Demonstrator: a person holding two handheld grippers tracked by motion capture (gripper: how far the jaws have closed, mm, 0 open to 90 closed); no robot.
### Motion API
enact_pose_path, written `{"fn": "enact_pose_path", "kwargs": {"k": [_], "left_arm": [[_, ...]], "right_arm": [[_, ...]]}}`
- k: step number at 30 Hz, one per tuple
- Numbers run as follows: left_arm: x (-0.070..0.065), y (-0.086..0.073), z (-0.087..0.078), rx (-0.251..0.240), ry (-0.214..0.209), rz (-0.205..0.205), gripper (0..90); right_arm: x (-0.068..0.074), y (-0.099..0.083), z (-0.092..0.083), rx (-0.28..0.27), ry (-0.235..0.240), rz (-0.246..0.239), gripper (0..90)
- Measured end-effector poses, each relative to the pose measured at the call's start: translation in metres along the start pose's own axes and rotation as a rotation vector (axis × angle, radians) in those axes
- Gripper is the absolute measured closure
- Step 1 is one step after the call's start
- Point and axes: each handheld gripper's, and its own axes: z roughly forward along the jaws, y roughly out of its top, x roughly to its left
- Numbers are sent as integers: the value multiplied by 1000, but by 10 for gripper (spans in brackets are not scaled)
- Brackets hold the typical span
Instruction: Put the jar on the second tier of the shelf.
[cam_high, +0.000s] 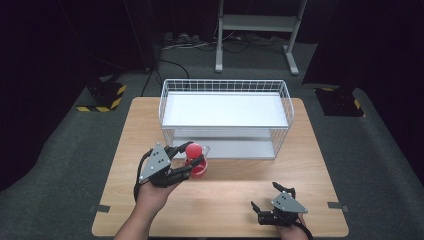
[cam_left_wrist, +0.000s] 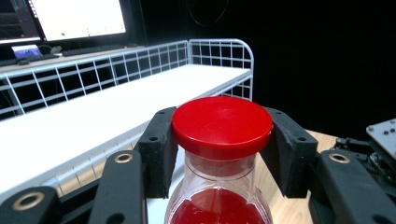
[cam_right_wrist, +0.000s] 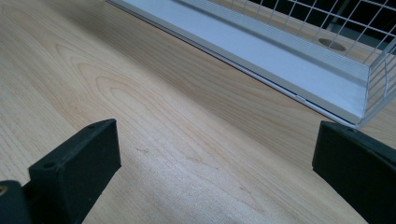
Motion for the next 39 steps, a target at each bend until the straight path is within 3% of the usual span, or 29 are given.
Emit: {"fn": "enact_pose_path", "kwargs": {"k": [1, 3, 4, 5, 7, 26, 39], "left_arm": [[-6, 2, 5, -64, -8, -96, 485], [-2, 6, 5, -36, -14, -54, 485], [-2, 6, 5, -36, -14, -54, 485], [1, 9, 5, -22, -11, -16, 485], [4, 12, 5, -23, -9, 3, 485], [25, 40, 9, -93, 14, -7, 486], [34, 59, 26, -110, 19, 5, 486]], "right_arm": [[0, 0, 0, 0, 1, 0, 6], [0, 0, 0, 0, 1, 1, 6], [0, 0, 0, 0, 1, 1, 6], [0, 0, 0, -2, 0, 2, 6], [0, 0, 0, -3, 1, 2, 6], [-1, 0, 0, -5, -1, 4, 6], [-2, 0, -1, -8, 0, 18, 6]]}}
